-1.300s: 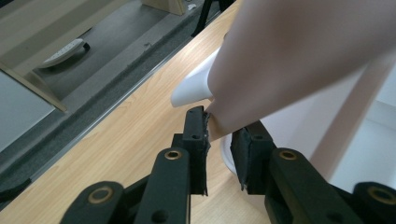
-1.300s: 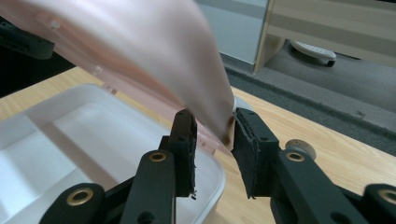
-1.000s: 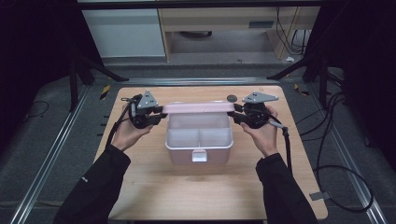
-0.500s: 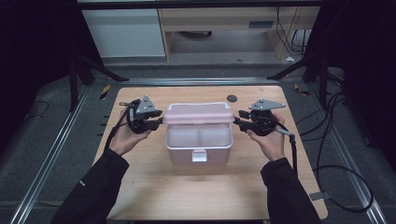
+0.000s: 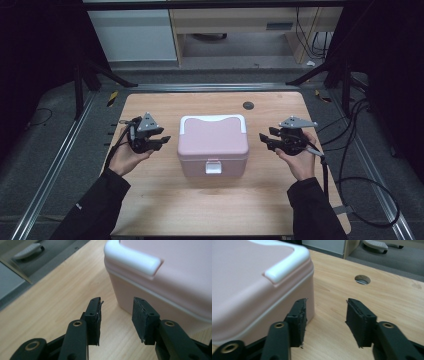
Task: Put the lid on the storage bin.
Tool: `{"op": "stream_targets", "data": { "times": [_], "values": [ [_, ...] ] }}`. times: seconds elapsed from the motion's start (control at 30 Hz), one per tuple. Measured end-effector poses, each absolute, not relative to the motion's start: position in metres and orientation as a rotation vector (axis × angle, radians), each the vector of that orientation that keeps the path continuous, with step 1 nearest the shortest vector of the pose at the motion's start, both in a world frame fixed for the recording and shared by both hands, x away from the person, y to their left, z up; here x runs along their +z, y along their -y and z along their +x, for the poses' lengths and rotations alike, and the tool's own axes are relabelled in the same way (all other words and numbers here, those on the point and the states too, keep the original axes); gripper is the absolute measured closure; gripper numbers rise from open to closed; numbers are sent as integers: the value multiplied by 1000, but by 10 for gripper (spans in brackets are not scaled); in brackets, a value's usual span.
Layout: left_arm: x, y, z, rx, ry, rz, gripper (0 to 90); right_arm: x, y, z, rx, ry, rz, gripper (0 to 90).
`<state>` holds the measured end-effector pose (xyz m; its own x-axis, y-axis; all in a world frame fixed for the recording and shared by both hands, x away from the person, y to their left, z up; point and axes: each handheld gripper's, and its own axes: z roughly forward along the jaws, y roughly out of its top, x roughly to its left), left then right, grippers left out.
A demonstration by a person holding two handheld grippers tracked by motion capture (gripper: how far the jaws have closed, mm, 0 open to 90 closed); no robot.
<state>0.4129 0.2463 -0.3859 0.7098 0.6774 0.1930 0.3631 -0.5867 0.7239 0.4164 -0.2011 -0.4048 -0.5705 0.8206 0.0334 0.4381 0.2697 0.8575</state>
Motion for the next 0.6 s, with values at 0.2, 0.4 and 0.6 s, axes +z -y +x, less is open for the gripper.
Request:
{"op": "stream_targets", "data": {
  "times": [0.2, 0.4, 0.6],
  "values": [
    [-413, -263, 405, 559, -901, 2234, 494, -419, 211, 406, 1183, -2096, 1203, 371],
    [-438, -280, 401, 530, -1036, 2171, 356, -433, 222, 400, 1069, -2104, 1265, 305],
    [-458, -289, 398, 487, -1114, 2174, 261, -448, 238, 391, 999, -2120, 1308, 283]
  ]
}}
